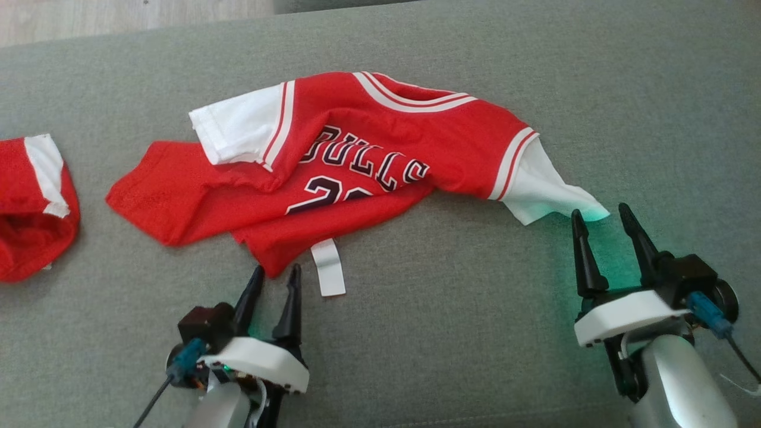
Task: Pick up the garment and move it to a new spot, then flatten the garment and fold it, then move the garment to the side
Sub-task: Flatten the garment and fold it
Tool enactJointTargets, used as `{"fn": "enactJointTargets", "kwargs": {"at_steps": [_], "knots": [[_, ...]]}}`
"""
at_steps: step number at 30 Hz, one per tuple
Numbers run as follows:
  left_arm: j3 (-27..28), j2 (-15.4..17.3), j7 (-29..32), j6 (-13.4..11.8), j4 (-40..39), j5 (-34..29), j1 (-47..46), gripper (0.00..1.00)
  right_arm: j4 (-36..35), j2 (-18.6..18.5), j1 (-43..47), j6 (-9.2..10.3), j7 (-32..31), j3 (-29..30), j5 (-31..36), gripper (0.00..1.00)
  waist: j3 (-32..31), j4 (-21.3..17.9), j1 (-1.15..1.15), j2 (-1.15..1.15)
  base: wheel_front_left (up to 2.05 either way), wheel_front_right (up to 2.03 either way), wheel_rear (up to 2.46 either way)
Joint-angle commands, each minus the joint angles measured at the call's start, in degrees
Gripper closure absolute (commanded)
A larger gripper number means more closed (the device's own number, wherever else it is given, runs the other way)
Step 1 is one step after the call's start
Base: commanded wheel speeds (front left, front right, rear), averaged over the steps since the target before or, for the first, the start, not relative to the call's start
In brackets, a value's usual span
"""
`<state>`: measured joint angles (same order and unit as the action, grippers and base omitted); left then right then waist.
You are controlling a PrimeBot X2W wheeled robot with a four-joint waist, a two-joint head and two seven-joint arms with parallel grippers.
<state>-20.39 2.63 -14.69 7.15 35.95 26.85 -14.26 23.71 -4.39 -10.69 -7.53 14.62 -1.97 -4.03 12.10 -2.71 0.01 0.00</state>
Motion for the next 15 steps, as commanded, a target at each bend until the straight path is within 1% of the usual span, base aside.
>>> {"fn": "enactJointTargets", "kwargs": {"at_steps": [1, 2, 4, 7, 15], "knots": [[0.81, 0.25, -0.3, 0.31, -0.59, 1.07, -2.53, 0.64, -1.38, 0.13, -1.75, 0.04, 0.38, -1.04, -0.11, 0.0, 0.24, -0.28, -0.01, 0.0, 0.0, 0.0, 0.0], [0.7, 0.25, -0.3, 0.32, -0.58, 1.31, -2.75, 1.0, -1.38, 0.15, -1.82, 0.04, 0.38, -1.0, -0.12, 0.0, 0.29, -0.32, -0.01, 0.0, 0.0, 0.0, 0.0], [0.91, 0.25, -0.3, 0.32, -0.87, 1.67, -2.9, 1.0, -1.38, 0.17, -1.87, 0.04, 0.38, -0.92, -0.16, 0.0, 0.29, -0.31, -0.01, 0.0, 0.0, 0.0, 0.0], [1.87, 0.25, -0.3, 0.33, -3.5, 2.16, -2.19, 1.0, -1.16, 0.34, -1.72, 0.04, 0.38, -0.16, -0.46, 0.0, -0.64, 0.54, -0.01, 0.0, 0.0, 0.0, 0.0], [7.2, 0.25, -0.3, 0.33, -8.45, 1.88, 4.52, 1.0, -0.13, 0.92, 0.52, 0.04, 0.38, 0.93, -1.69, 0.0, -6.42, 3.4, -0.01, 0.0, 0.0, 0.0, 0.0]]}}
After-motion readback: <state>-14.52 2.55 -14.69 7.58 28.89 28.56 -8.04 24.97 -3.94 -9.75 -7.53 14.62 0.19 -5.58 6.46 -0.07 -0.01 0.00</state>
